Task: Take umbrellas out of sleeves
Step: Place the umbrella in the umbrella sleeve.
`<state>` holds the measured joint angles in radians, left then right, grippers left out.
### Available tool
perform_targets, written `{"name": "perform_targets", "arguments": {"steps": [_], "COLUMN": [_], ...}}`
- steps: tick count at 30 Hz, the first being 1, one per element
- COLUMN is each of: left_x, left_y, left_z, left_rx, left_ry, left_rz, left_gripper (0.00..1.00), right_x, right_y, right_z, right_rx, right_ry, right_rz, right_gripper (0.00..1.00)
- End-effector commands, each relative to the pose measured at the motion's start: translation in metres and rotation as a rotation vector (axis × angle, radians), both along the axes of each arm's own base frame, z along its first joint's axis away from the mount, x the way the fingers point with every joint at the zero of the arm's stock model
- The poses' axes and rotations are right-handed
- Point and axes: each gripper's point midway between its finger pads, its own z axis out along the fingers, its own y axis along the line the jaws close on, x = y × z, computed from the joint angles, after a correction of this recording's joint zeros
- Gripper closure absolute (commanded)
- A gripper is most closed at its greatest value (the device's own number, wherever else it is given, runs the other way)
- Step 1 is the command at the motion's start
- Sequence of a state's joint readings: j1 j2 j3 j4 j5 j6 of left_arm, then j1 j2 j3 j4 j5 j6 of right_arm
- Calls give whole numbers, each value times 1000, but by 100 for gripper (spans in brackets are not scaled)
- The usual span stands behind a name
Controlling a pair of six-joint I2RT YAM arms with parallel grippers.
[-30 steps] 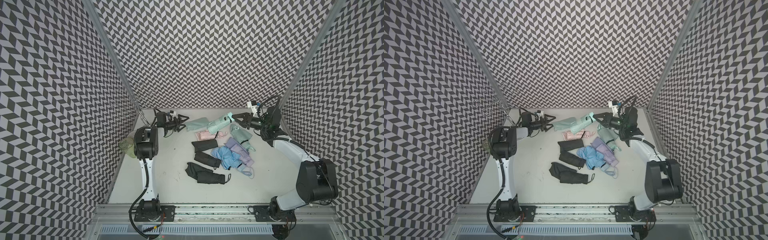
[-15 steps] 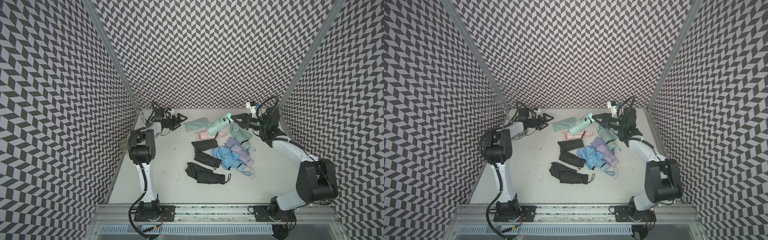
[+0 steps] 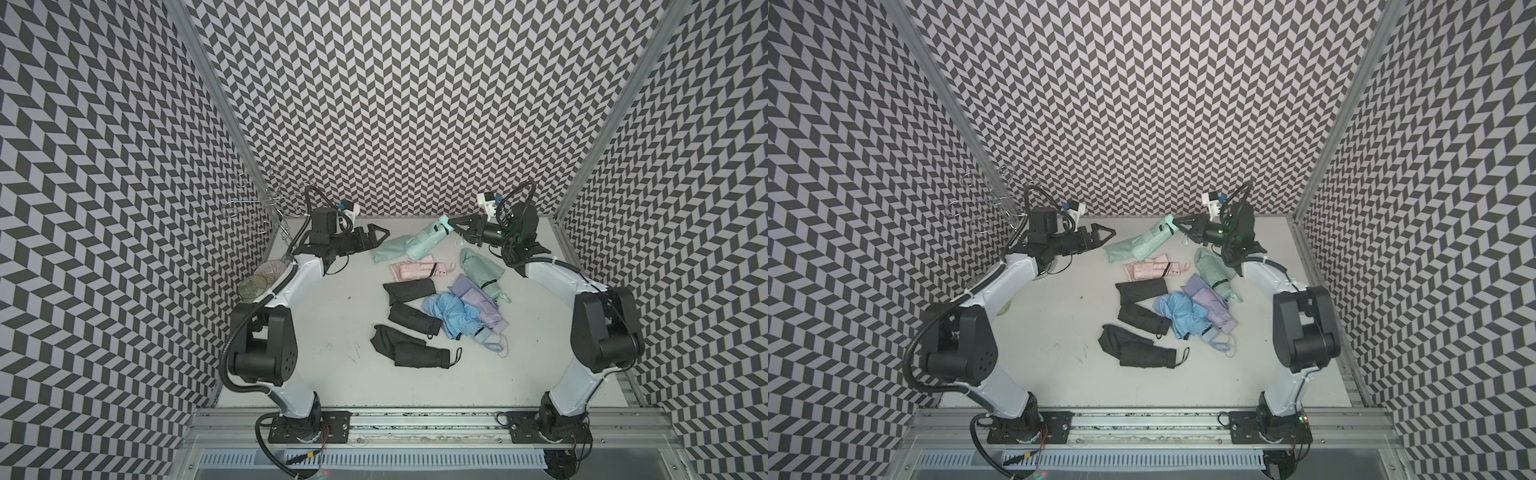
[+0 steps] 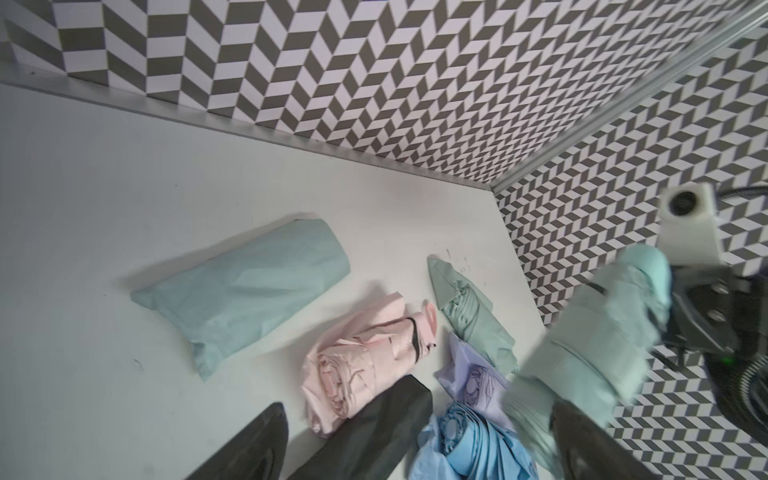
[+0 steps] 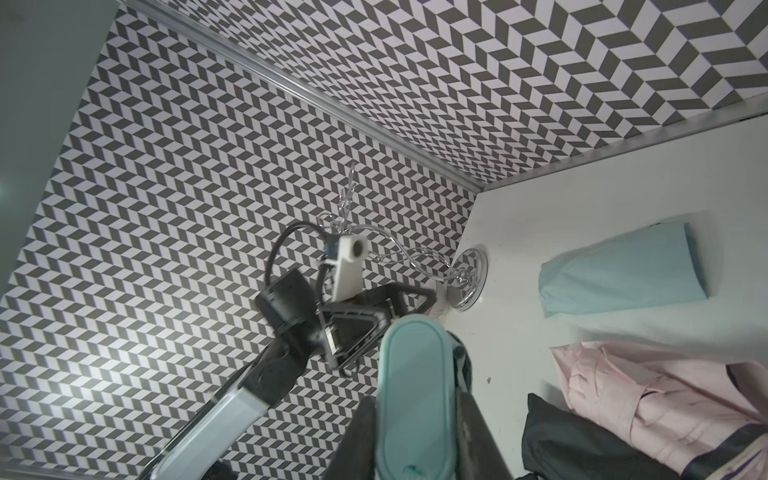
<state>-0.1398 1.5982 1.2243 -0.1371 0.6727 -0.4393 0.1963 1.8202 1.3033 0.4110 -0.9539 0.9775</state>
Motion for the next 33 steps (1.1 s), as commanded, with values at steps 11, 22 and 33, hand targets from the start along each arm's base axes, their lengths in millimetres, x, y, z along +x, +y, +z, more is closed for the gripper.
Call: {"name": "perform_targets", "arguments": {"steps": [11,22,33], "left_x": [-56,-57,-52], "left_y": [35,53,79], "left_z": [22,-4,-12], "left_rx": [75,186,271], "left_ry": [-149,-117,-102], "left_rz": [155,224,364], "left_gripper": [1,1,1], "right_x": [78,132,142], "right_y": [64,85,83], "right_z": [-51,-133,-170], "right_rx": [80,87,-22], "right_ry": [-17,62,93], "right_rz": [60,49,10], "right_gripper": [100,100,45]}}
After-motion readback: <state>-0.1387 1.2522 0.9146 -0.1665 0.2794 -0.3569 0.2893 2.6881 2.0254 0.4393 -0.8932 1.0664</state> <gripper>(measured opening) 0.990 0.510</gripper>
